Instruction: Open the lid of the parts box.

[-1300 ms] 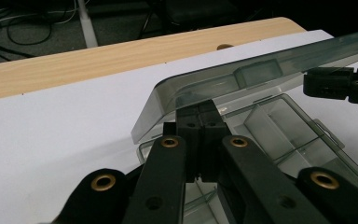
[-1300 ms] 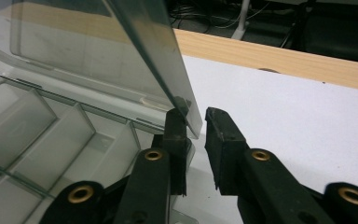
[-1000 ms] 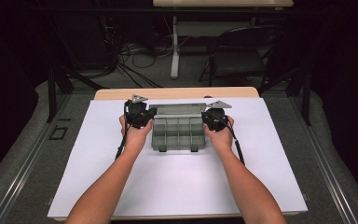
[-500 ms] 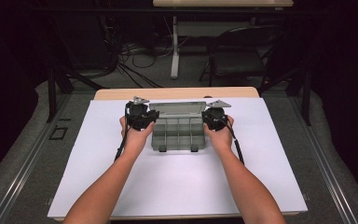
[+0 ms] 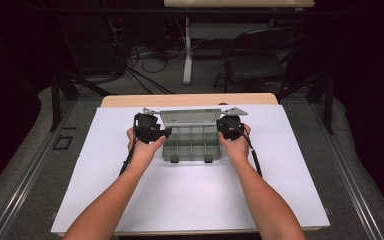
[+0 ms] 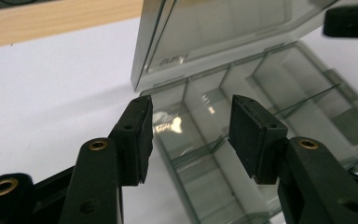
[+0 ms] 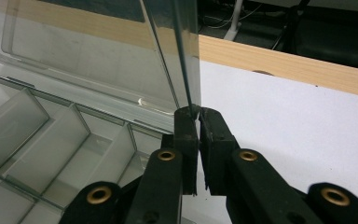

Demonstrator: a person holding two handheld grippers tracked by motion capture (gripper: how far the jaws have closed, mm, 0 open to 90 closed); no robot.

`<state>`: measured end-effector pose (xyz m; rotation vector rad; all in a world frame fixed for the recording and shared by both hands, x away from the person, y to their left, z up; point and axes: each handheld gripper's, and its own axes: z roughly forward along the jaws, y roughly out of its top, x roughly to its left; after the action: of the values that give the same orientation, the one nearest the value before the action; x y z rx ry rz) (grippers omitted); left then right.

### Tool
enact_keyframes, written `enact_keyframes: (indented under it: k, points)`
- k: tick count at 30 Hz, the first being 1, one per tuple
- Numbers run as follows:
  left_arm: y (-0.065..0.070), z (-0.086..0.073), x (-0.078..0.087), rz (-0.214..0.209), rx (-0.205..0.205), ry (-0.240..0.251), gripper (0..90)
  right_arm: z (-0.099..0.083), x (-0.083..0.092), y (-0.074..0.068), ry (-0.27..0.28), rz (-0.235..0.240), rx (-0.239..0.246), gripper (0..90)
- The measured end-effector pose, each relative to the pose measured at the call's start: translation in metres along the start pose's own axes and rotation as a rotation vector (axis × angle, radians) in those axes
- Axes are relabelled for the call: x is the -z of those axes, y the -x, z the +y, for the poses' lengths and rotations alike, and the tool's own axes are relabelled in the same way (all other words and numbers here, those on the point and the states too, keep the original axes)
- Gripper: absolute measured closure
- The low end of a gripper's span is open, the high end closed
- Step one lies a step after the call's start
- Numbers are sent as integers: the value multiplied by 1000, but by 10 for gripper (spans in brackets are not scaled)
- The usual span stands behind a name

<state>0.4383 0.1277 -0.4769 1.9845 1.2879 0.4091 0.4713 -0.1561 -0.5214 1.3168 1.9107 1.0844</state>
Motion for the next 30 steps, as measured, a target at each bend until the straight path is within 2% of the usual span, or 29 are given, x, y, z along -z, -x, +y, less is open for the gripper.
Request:
enact_keyframes:
  k: [6, 8, 12, 18, 21, 30]
  points:
    - [-9, -12, -13, 18, 34, -77, 486, 0, 0, 0, -2, -3, 2, 864]
    - [-10, -16, -16, 29, 39, -95, 474, 0, 0, 0, -2, 0, 2, 864]
    - [-11, -22, -21, 24, 38, -125, 470, 0, 0, 0, -1, 0, 1, 864]
    - [-12, -28, -29, 26, 39, -150, 475, 0, 0, 0, -1, -1, 0, 864]
    - [-12, -31, -32, 24, 51, -153, 481, 0, 0, 0, 0, -2, 0, 864]
    - [-9, -37, -40, 28, 44, -163, 510, 0, 0, 0, 0, -3, 1, 864]
